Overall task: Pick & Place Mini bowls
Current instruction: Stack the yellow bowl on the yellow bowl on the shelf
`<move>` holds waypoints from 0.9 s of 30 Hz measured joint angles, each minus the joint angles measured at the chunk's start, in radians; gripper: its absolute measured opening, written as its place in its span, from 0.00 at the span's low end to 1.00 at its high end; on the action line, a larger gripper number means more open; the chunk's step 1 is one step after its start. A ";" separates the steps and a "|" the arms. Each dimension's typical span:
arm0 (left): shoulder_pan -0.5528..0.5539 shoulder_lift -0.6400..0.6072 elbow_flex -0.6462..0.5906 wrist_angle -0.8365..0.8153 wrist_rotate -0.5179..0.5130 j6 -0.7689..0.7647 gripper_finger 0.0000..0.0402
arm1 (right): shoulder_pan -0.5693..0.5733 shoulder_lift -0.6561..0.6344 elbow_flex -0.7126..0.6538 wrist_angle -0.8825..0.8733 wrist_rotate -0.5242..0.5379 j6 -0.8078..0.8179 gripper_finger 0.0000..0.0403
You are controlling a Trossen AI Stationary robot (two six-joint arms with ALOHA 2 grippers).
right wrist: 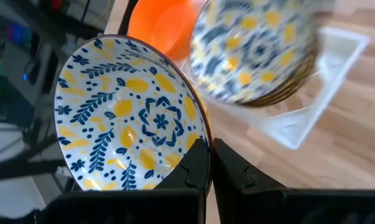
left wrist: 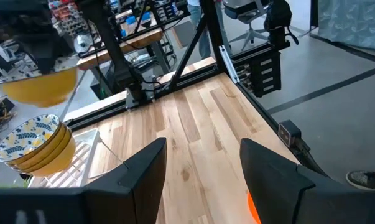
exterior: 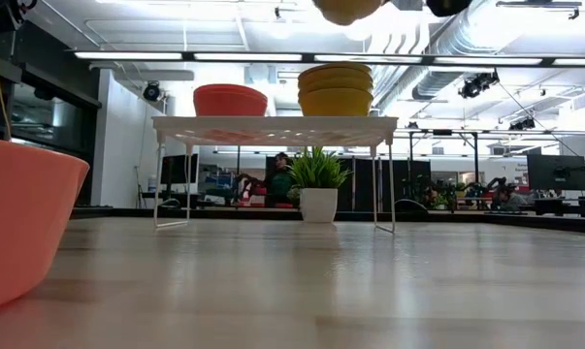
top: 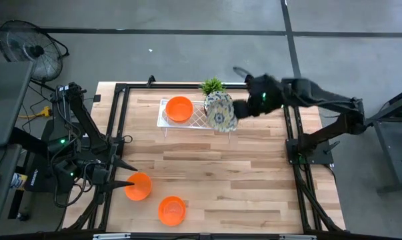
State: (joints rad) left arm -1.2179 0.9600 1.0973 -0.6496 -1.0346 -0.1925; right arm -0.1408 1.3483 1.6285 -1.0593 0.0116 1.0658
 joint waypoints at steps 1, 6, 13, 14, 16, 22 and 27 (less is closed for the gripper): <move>0.000 0.000 0.000 0.000 -0.004 0.000 0.49 | -0.030 0.000 0.010 -0.012 -0.016 -0.007 0.00; 0.000 0.000 0.000 0.000 -0.027 0.000 0.49 | -0.144 -0.001 0.028 0.002 -0.065 -0.028 0.00; 0.000 0.000 0.000 -0.003 -0.032 0.000 0.49 | -0.224 0.082 0.027 0.028 -0.139 -0.065 0.00; 0.000 0.000 0.000 -0.004 -0.032 0.000 0.49 | -0.230 0.099 0.026 0.040 -0.143 -0.075 0.00; 0.000 0.000 0.000 -0.002 -0.033 -0.004 0.49 | -0.243 0.125 0.026 0.050 -0.152 -0.090 0.00; 0.000 0.000 0.000 -0.003 -0.033 -0.026 0.49 | -0.283 0.151 0.025 0.045 -0.144 -0.106 0.00; 0.000 0.000 0.000 -0.003 -0.034 -0.026 0.49 | -0.298 0.151 0.025 0.025 -0.142 -0.106 0.00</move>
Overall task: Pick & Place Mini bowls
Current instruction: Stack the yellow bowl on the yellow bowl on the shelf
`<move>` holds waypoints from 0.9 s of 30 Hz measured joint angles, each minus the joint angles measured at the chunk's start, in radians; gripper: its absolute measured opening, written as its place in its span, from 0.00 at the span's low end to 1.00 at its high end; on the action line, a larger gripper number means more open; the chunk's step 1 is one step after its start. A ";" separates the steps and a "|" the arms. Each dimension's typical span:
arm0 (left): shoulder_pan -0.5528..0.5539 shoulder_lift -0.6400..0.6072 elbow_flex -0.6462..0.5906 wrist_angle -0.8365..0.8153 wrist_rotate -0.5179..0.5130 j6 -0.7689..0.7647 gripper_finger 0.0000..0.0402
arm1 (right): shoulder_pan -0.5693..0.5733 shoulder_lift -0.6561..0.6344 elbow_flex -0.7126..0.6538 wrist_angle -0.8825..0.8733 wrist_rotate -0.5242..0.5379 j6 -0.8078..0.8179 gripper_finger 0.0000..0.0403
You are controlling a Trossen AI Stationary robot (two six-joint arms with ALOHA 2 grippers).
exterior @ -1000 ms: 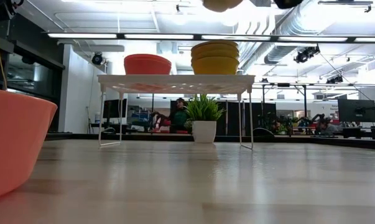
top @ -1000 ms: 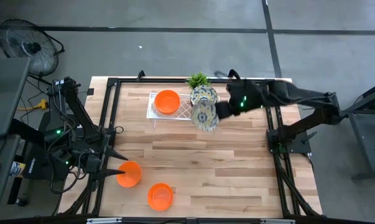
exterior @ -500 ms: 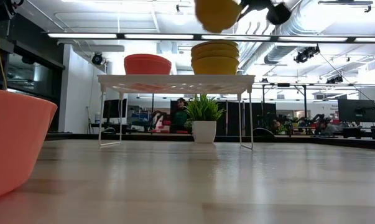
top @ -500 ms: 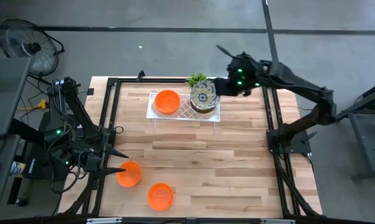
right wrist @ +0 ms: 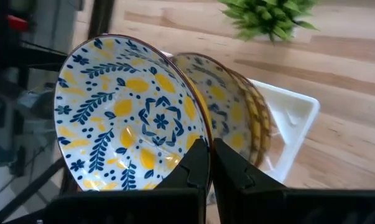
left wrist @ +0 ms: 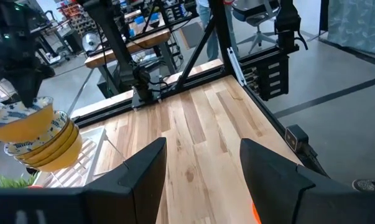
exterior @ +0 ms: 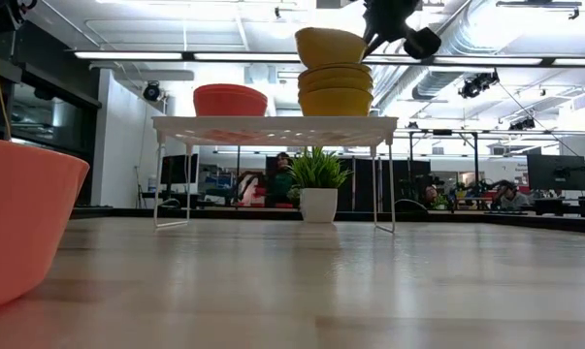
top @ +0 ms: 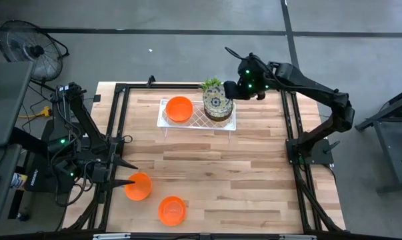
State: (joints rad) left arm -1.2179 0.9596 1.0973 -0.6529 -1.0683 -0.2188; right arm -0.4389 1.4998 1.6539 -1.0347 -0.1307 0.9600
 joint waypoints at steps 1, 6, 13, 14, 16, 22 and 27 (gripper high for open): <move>0.000 0.000 0.000 0.000 0.000 0.000 0.49 | 0.000 0.000 0.000 -0.019 0.004 0.000 0.00; 0.000 0.000 0.000 0.000 0.000 -0.005 0.49 | 0.000 0.001 0.000 -0.064 0.026 -0.018 0.00; 0.000 0.000 0.000 0.000 0.001 -0.027 0.49 | 0.001 0.001 0.000 -0.037 0.046 -0.027 0.00; 0.000 0.000 0.000 0.000 0.001 -0.030 0.49 | 0.001 0.001 0.000 -0.036 0.047 -0.027 0.00; 0.000 0.000 0.000 0.000 0.001 -0.034 0.49 | 0.001 0.001 0.000 -0.038 0.048 -0.027 0.00; 0.000 0.000 0.000 -0.001 0.003 -0.034 0.49 | 0.008 0.013 0.000 -0.045 0.058 -0.035 0.00; 0.000 0.010 0.000 -0.003 0.005 -0.049 0.49 | 0.022 0.034 0.000 -0.045 0.073 -0.045 0.00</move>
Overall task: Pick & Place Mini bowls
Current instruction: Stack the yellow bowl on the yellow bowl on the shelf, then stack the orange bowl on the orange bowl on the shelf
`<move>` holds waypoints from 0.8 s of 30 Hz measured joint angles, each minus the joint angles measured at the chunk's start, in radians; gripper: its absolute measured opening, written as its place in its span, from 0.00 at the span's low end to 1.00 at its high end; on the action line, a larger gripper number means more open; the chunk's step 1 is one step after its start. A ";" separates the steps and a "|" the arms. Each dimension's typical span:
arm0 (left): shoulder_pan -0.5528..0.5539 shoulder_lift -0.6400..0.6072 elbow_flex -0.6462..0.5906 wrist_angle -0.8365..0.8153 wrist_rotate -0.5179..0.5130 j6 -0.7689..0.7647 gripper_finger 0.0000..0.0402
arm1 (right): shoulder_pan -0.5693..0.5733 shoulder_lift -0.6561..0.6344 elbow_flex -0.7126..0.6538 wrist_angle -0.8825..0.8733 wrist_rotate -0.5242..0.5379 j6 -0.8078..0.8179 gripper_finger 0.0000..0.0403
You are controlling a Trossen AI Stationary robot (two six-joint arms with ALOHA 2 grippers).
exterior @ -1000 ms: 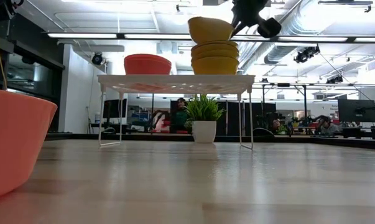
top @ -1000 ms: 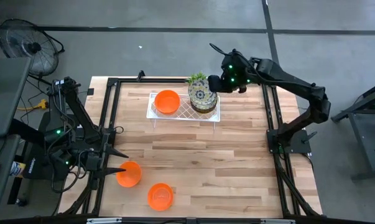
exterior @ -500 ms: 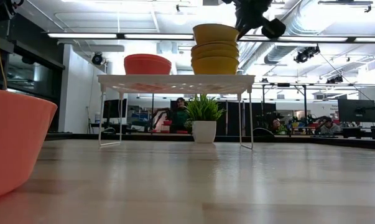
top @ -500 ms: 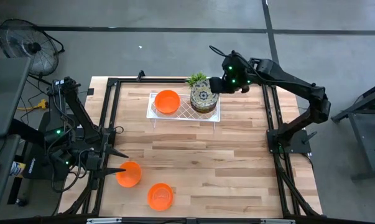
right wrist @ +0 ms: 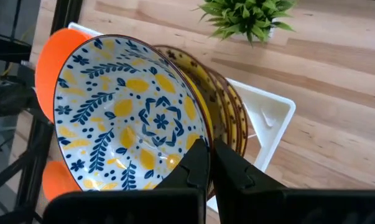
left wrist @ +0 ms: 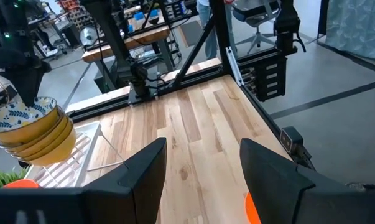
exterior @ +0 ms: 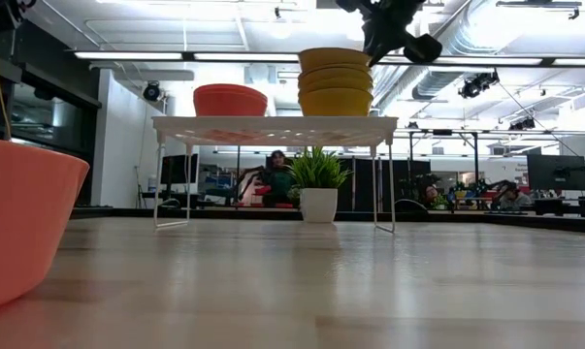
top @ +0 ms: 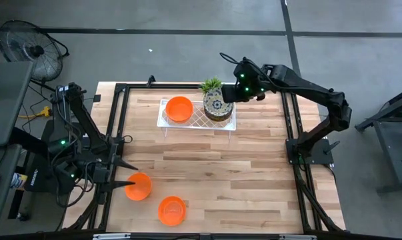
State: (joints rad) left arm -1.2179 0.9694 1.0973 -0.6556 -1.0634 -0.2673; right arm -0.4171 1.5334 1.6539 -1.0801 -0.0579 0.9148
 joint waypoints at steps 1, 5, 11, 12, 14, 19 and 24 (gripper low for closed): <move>0.000 0.003 0.000 0.001 0.001 -0.002 0.49 | 0.001 0.000 0.000 0.000 -0.001 0.000 0.00; 0.000 0.012 0.000 0.001 0.006 -0.016 0.49 | 0.001 0.000 0.000 0.004 0.001 0.000 0.00; 0.000 0.025 0.000 0.001 0.011 -0.026 0.49 | 0.001 0.000 0.000 0.009 -0.003 -0.010 0.05; 0.000 0.025 0.000 0.001 0.011 -0.026 0.49 | 0.001 0.000 0.000 0.009 -0.002 -0.014 0.06; 0.000 0.025 0.000 0.002 0.010 -0.026 0.49 | 0.001 0.000 0.000 0.009 -0.001 -0.007 0.09; 0.000 0.025 0.000 0.004 0.010 -0.026 0.49 | 0.001 0.000 0.000 0.010 -0.002 -0.001 0.17; 0.000 0.025 0.000 0.010 0.009 -0.028 0.49 | -0.001 -0.004 0.000 0.018 -0.005 0.000 0.23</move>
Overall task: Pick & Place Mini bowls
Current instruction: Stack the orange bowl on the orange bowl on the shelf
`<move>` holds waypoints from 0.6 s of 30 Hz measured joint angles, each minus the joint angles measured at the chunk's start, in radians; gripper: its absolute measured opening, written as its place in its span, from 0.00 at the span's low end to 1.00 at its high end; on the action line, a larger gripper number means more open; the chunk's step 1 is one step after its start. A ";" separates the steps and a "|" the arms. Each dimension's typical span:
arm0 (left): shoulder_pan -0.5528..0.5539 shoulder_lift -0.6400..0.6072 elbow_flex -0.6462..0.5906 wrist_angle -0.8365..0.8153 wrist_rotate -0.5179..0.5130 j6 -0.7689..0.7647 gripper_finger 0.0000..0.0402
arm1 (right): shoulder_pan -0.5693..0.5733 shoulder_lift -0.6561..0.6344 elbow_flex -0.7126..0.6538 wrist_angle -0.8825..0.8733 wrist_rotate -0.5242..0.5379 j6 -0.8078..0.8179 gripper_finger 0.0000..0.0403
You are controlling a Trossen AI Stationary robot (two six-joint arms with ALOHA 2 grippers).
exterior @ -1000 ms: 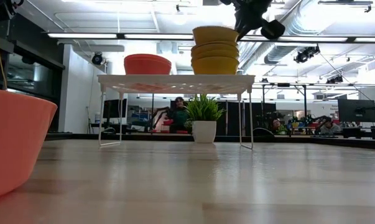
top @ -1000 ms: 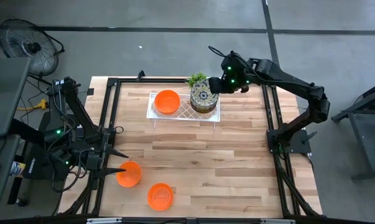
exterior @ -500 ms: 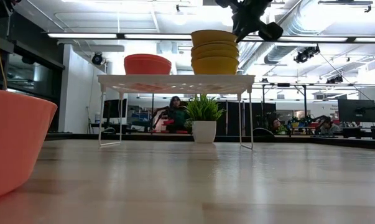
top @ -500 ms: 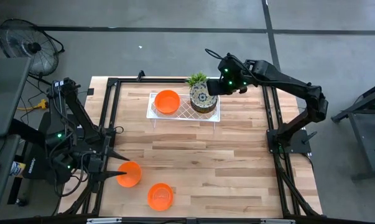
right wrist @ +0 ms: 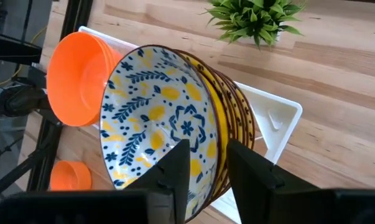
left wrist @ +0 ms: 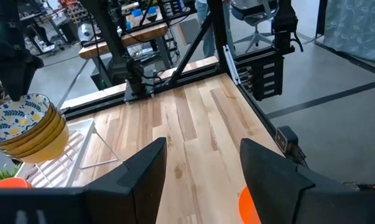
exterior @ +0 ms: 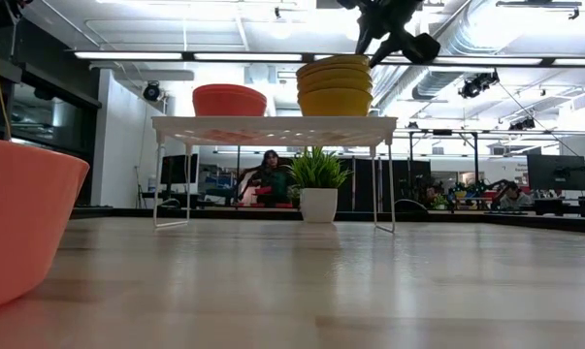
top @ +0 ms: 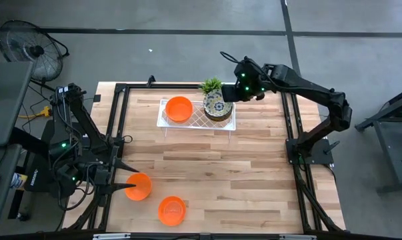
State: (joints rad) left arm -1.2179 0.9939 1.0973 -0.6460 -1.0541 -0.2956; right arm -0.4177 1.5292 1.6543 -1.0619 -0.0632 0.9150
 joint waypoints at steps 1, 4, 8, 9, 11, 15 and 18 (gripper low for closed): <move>0.000 0.000 0.000 0.000 0.000 -0.001 0.49 | -0.004 -0.006 0.000 0.000 -0.003 0.000 0.24; 0.000 0.000 0.000 0.001 0.000 -0.005 0.49 | -0.010 -0.029 0.000 0.004 -0.006 -0.004 0.24; 0.000 0.000 0.000 0.002 0.000 -0.015 0.49 | -0.023 -0.081 0.000 0.003 -0.006 -0.025 0.24; 0.000 0.000 0.000 0.001 0.000 -0.017 0.49 | -0.024 -0.096 0.000 0.001 -0.005 -0.031 0.24; 0.000 0.000 0.000 0.001 0.003 -0.021 0.49 | -0.027 -0.130 0.000 -0.007 -0.005 -0.048 0.24; 0.000 0.000 0.000 0.001 0.024 -0.028 0.49 | 0.000 -0.206 0.000 -0.056 0.002 -0.068 0.24; 0.000 0.000 0.000 -0.003 0.035 -0.054 0.49 | 0.053 -0.262 0.000 -0.112 0.028 -0.067 0.24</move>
State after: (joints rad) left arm -1.2182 0.9943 1.0973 -0.6487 -1.0189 -0.3499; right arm -0.3647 1.2668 1.6543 -1.1740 -0.0354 0.8481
